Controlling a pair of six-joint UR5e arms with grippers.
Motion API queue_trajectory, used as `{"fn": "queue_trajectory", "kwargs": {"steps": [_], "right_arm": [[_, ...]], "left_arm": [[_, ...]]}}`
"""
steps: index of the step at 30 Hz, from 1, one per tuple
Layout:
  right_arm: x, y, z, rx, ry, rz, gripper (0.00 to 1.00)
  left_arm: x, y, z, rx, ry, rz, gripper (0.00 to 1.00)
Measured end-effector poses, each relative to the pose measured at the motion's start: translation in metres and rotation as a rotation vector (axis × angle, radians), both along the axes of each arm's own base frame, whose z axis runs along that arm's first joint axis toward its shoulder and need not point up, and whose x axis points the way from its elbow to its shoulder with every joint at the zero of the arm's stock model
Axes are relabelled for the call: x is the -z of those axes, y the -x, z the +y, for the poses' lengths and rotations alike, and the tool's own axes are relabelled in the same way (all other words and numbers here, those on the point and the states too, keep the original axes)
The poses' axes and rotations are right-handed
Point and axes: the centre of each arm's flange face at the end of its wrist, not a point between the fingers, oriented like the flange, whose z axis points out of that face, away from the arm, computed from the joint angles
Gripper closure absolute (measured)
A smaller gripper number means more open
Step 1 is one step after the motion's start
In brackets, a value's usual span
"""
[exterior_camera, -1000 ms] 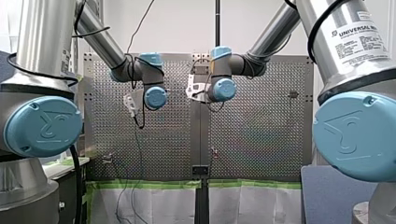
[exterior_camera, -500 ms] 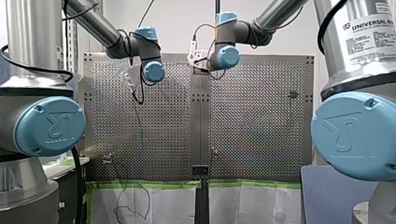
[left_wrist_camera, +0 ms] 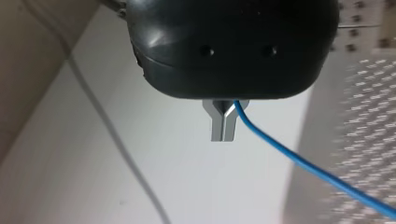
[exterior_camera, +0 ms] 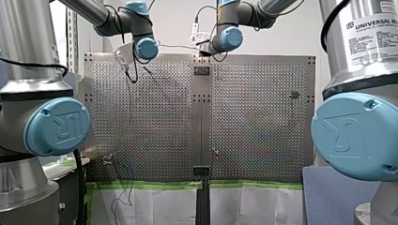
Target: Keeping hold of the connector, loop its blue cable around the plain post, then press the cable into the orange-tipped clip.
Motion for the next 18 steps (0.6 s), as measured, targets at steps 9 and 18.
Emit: {"fn": "queue_trajectory", "kwargs": {"steps": [9,18], "right_arm": [[0.000,-0.013,-0.017,-0.020,-0.028,0.035,1.00],[-0.014,-0.022,-0.037,-0.020,-0.003,0.016,1.00]], "left_arm": [[-0.035,-0.025,0.025,0.005,-0.005,-0.021,1.00],[-0.034,-0.072,0.047,0.005,-0.040,0.044,1.00]]}}
